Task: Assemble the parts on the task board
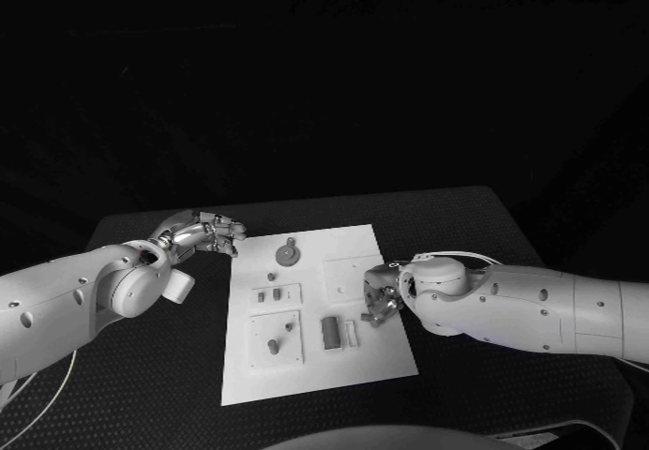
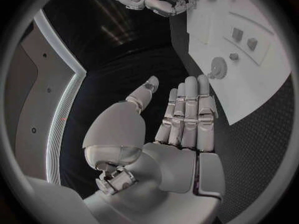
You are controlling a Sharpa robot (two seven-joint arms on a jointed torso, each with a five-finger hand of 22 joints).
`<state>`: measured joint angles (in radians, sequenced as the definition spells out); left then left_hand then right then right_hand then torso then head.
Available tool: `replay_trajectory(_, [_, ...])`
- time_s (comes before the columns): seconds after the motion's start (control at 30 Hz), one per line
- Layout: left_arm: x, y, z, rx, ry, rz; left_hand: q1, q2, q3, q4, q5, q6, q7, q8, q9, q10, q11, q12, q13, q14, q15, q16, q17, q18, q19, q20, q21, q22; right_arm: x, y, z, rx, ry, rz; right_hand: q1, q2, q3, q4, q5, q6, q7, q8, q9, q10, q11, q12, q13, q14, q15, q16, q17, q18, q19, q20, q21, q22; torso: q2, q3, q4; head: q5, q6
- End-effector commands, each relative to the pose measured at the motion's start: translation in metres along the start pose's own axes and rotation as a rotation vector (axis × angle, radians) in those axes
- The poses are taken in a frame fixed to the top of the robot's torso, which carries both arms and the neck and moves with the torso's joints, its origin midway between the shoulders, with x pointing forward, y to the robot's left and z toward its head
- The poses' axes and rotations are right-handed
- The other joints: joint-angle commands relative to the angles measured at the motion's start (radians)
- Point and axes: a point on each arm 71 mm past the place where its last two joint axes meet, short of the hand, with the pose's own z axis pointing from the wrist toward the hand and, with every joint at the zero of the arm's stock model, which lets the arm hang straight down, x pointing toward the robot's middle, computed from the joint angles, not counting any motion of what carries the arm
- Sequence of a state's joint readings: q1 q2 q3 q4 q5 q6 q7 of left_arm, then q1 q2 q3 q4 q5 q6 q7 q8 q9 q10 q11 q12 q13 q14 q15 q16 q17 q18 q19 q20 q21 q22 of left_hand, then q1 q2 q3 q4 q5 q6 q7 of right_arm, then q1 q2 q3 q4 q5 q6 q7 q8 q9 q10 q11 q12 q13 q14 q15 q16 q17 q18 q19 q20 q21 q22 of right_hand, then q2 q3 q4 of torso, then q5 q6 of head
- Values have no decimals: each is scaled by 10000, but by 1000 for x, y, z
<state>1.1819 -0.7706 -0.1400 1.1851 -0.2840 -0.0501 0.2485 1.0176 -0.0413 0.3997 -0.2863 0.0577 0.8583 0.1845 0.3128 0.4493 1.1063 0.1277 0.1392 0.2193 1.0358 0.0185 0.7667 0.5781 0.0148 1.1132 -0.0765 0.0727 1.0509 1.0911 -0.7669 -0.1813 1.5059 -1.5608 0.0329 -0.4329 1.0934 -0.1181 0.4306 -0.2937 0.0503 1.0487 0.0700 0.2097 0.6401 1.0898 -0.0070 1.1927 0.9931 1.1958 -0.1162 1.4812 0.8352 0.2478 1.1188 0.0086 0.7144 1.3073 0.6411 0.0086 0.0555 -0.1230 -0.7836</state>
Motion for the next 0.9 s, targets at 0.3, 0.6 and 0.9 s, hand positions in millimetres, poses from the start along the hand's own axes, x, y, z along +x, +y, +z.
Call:
replay_trajectory(0.3, [2, -1, 1, 86, 160, -29, -54, 22, -63, -1, -37, -38, -46, -8, -18, -63, 6, 43, -11, -21, 44, -38, 19, 170, -41, 8, -21, -10, 1, 3, -1, -540, -520, -904, 799, -372, 1226, 19, -10, -545, 450, -98, -70, -121, 111, 36, -32, -69, 163, -48, 6, 140, -41, 186, -90, 201, 3, 2, 2, -19, -6])
replay_trajectory(0.6, [2, -1, 1, 79, 163, -29, -51, 25, -63, -2, -37, -39, -46, -9, -18, -64, 6, 43, -11, -20, 44, -39, 21, 171, -41, 7, -20, -10, 0, 9, -3, -1056, -798, -1136, 1038, -446, 1514, -1, -10, -673, 463, -149, -81, -135, 124, 68, -35, -87, 177, -27, 17, 140, -66, 160, -57, 222, 3, 0, 1, -32, -26])
replay_trajectory(0.9, [2, -1, 0, 65, 142, -23, -49, 29, -63, -2, -39, -41, -45, -9, -19, -65, 6, 43, -11, -20, 43, -40, 23, 171, -41, 7, -20, -11, 2, 16, -6, -1689, -1074, -1515, 1434, -726, 1741, 5, -11, -1103, 267, -282, -80, -172, -42, 116, -34, -159, 57, 26, 53, 140, -117, 191, 25, 231, 5, 5, -3, -17, -37])
